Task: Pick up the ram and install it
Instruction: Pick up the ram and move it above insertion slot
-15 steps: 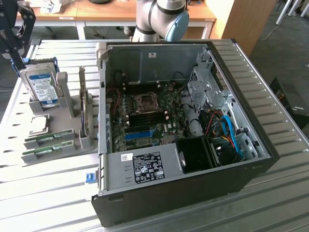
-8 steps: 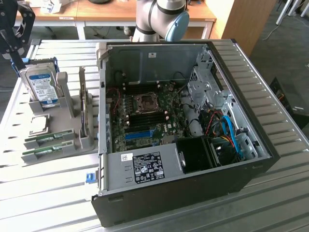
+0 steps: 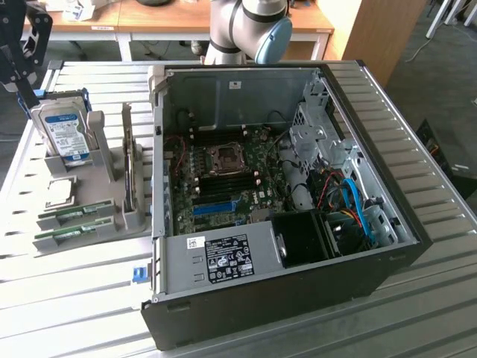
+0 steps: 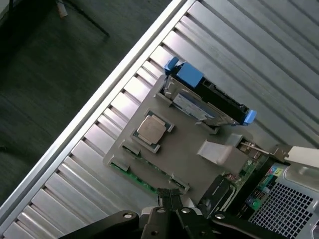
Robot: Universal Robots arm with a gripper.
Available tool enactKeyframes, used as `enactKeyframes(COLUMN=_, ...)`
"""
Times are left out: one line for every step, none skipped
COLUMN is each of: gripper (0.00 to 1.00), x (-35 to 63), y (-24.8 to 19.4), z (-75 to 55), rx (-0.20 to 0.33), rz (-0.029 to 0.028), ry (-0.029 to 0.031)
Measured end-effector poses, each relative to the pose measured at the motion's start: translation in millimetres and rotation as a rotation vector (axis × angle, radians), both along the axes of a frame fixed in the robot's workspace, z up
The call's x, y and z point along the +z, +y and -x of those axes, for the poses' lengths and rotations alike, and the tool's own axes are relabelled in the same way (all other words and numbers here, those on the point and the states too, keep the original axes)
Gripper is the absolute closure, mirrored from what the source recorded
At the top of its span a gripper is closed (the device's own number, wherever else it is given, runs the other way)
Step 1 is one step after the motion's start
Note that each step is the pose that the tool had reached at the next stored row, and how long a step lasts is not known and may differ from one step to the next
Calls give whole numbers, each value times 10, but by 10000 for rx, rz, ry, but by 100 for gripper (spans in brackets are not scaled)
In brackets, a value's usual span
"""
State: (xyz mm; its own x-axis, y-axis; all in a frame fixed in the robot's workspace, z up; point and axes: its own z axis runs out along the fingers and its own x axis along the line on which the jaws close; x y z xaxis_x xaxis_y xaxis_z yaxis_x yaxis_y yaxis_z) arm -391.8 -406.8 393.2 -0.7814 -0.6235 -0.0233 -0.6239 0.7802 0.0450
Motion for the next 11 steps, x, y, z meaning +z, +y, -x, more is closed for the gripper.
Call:
enactKeyframes(gripper=89, x=0, y=0, z=0, rx=170, rz=-1, ry=-1)
enactKeyframes(gripper=89, x=0, y=0, z=0, rx=342, rz=0, ry=0)
enactKeyframes(gripper=89, x=0, y=0, z=0, rx=513, rz=0, ry=0)
enactKeyframes(gripper=89, x=0, y=0, z=0, rx=686, rz=1, ry=0)
enactKeyframes(gripper=89, x=0, y=0, z=0, rx=857, rz=0, ry=0)
enactKeyframes(gripper=89, x=0, y=0, z=0, rx=1030, rz=0, ry=0)
enactKeyframes(gripper=89, x=0, y=0, z=0, rx=1214, rz=0, ry=0)
enactKeyframes(gripper=89, x=0, y=0, z=0, rx=1387, rz=0, ry=0)
enactKeyframes(gripper=89, x=0, y=0, z=0, rx=1560, rz=0, ry=0)
enactKeyframes(gripper=89, x=0, y=0, z=0, rx=1732, rz=0, ry=0)
enactKeyframes(gripper=89, x=0, y=0, z=0, rx=1903, rz=0, ry=0)
